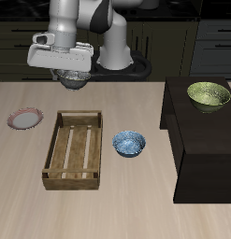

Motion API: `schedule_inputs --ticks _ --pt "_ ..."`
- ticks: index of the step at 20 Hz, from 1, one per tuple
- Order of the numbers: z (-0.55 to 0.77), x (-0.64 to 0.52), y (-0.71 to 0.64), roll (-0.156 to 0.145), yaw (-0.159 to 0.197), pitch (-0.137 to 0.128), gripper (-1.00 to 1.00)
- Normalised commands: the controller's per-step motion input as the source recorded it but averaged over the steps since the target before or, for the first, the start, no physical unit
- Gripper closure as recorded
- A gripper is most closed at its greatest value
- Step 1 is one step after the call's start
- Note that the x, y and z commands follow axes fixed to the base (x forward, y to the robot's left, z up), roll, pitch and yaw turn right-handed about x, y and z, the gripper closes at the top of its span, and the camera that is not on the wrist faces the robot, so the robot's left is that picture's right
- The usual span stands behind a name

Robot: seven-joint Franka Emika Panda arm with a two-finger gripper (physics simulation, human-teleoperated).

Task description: Place the black bowl on the plate

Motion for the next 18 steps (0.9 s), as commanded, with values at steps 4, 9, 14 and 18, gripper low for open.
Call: schedule_inputs --ticks 4,9,14,18 --pt "-0.16 -0.19 -0.28 -0.038 0.001 -0.001 1.00" --pt "-0.07 -0.27 -0.34 -0.031 -0.011 -0.013 1.00" --pt "-0.06 -0.24 -0.26 -0.008 -0.006 -0.005 1.00" --pt "-0.13 -0.17 -0.23 -0.006 -0.006 0.015 1.00"
